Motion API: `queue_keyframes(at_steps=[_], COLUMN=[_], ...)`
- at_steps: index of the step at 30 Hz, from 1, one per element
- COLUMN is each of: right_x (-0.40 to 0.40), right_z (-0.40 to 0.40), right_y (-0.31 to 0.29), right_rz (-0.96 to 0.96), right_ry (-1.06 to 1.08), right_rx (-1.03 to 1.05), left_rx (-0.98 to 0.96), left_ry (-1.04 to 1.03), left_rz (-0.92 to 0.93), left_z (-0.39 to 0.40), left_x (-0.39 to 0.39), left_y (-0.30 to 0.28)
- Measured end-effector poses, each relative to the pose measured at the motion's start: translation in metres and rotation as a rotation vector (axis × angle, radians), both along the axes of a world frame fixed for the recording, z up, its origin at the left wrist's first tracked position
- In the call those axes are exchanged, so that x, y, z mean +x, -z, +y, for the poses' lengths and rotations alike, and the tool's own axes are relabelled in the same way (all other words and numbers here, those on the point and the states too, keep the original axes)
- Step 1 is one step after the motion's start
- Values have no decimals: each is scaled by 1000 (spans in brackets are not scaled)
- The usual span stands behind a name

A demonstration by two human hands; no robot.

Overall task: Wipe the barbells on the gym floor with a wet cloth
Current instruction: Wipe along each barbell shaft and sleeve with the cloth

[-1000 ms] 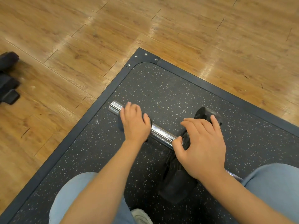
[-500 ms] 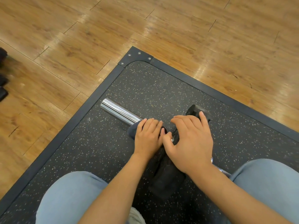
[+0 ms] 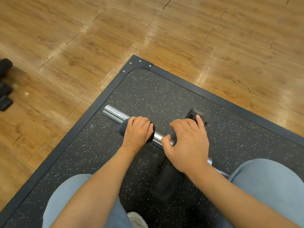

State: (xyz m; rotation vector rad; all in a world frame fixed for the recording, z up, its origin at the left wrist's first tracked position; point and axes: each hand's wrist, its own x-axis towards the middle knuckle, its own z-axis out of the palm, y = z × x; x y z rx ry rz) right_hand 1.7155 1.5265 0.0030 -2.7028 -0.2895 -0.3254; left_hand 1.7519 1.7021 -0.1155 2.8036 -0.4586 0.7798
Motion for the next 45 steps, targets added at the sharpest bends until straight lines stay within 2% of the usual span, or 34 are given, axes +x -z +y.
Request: queue_keyframes(at_steps=[8, 16, 23, 27, 33, 41, 45], right_x=[0, -1, -3, -3, 2, -4, -15], right_z=[-1, 1, -3, -5, -13, 10, 37], right_y=[-1, 1, -2, -12, -53, -154, -207], right_rz=[56, 39, 63, 164, 180, 108, 78], right_ry=[-15, -41, -84, -155, -377, -599, -686], right_rx=[-32, -38, -98, -194, -380, -445, -394], left_rx=[132, 135, 110, 133, 140, 149, 127], left_ry=[50, 55, 32, 17, -20, -124, -181], left_rz=[-101, -200, -166, -152, -78, 12, 22], left_z=[40, 48, 43, 38, 42, 77, 98], left_x=[3, -10, -19, -29, -49, -89, -115], left_y=[-37, -64, -86, -113, -168, -276, -330])
